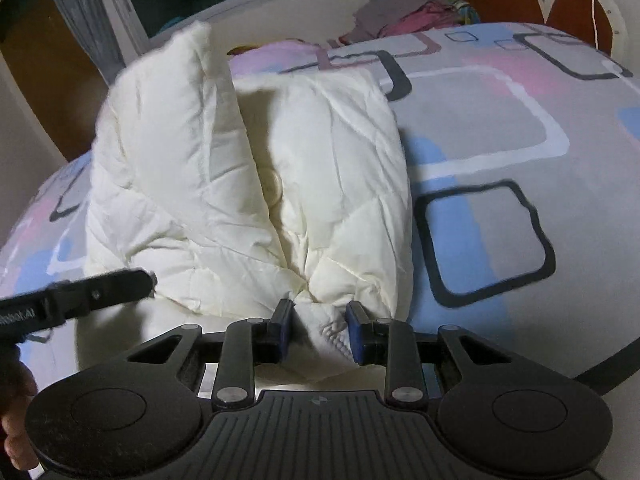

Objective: Fold large clothes

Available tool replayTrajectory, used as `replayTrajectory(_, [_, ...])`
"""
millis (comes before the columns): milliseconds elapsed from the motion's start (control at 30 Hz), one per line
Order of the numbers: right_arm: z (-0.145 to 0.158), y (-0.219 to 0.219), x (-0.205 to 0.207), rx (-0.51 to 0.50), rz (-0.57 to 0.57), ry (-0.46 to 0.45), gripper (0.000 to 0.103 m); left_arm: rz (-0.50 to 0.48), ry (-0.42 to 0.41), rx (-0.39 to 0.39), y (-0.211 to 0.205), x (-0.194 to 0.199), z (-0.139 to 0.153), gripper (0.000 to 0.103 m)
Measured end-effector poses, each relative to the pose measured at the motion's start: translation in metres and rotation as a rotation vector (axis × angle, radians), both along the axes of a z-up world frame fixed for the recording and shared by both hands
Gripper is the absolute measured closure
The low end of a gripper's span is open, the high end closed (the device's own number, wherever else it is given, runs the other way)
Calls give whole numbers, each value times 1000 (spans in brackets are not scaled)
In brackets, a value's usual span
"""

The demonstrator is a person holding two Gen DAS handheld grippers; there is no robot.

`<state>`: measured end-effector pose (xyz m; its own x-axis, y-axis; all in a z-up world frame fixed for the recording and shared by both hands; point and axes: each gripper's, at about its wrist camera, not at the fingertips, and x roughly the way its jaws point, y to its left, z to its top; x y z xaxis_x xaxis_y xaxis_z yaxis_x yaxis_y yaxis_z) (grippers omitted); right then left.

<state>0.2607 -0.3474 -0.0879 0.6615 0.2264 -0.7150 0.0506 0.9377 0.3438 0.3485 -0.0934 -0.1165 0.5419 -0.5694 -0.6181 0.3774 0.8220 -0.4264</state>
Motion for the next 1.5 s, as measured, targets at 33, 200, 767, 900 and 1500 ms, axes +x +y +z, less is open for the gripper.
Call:
replayTrajectory(33, [14, -4, -7, 8, -11, -40, 71, 13, -18, -17, 8, -2, 11, 53])
replayTrajectory(200, [68, -6, 15, 20, 15, -222, 31, 112, -200, -14, 48, 6, 48, 35])
replayTrajectory(767, [38, 19, 124, -68, 112, -92, 64, 55, -114, 45, 11, 111, 24, 53])
replayTrajectory(900, [6, 12, 132, -100, 94, -40, 64, 30, -84, 114, -14, 121, 2, 53])
replayTrajectory(1500, [25, -14, 103, -56, 51, -129, 61, 15, -98, 195, -16, 99, 21, 22])
